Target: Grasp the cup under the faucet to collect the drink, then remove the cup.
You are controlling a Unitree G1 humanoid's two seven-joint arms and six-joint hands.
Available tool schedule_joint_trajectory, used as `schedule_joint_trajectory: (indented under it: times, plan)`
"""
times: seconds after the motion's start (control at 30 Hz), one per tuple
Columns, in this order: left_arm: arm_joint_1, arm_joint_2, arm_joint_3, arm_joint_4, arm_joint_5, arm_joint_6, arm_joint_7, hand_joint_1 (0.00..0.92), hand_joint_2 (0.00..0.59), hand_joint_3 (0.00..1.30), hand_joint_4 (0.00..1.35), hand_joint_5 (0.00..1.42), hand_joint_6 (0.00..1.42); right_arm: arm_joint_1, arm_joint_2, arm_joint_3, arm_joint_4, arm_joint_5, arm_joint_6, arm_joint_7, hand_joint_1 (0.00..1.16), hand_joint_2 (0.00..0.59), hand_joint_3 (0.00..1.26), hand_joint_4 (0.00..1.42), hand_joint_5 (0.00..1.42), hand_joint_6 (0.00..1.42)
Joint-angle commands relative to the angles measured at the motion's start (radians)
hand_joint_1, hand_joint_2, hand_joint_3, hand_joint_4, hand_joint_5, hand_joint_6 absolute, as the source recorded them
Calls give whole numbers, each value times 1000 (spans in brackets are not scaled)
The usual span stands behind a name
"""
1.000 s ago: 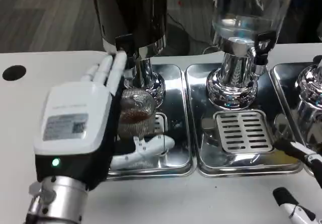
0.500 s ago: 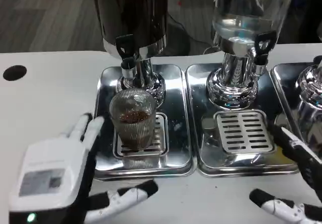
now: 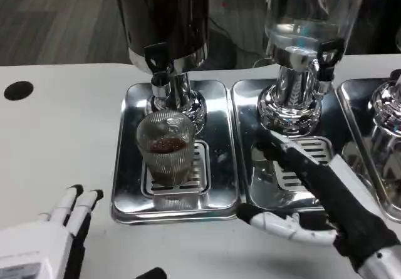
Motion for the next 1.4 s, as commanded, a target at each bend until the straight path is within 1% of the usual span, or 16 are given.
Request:
schedule_joint_trajectory:
  times: [0.03, 0.1, 0.17, 0.33, 0.5, 0.63, 0.8, 1.0, 1.2, 1.4]
  plan:
    - [65, 10, 28, 13, -33, -49, 63, 0, 64, 173, 86, 168, 419, -93, 41, 65, -14, -55, 84, -11, 687, 110, 93, 61, 76, 64]
    - [87, 12, 35, 22, -44, -69, 82, 0, 65, 176, 97, 177, 428, -118, 54, 84, -12, -75, 109, -15, 688, 110, 66, 40, 66, 51]
    - [105, 11, 41, 31, -52, -86, 98, 0, 66, 176, 97, 178, 429, -164, 83, 116, 1, -101, 146, -22, 698, 108, 40, 24, 49, 47]
    - [139, 14, 55, 48, -68, -123, 128, 0, 78, 184, 100, 181, 433, -244, 128, 171, 30, -152, 218, -34, 709, 106, 25, 0, 40, 31]
    - [173, 19, 68, 53, -80, -156, 154, 0, 81, 189, 104, 183, 438, -304, 158, 202, 71, -178, 261, -49, 710, 106, 19, 0, 37, 27]
    - [192, 17, 79, 57, -82, -177, 166, 0, 82, 193, 109, 183, 439, -343, 181, 220, 117, -190, 281, -67, 713, 103, 17, 0, 37, 26]
    - [213, 15, 99, 59, -92, -196, 177, 0, 84, 207, 112, 184, 441, -390, 211, 237, 198, -199, 281, -99, 718, 94, 16, 9, 37, 26]
    - [247, 10, 125, 54, -103, -217, 186, 0, 85, 226, 121, 192, 442, -444, 237, 246, 296, -191, 261, -124, 729, 82, 25, 22, 40, 44]
    - [275, 7, 150, 52, -117, -231, 185, 0, 86, 246, 132, 197, 443, -487, 260, 249, 362, -182, 247, -147, 730, 82, 26, 26, 45, 46]
    - [307, 0, 175, 58, -130, -251, 196, 0, 98, 259, 145, 207, 454, -519, 273, 247, 416, -173, 230, -162, 731, 81, 26, 32, 47, 46]
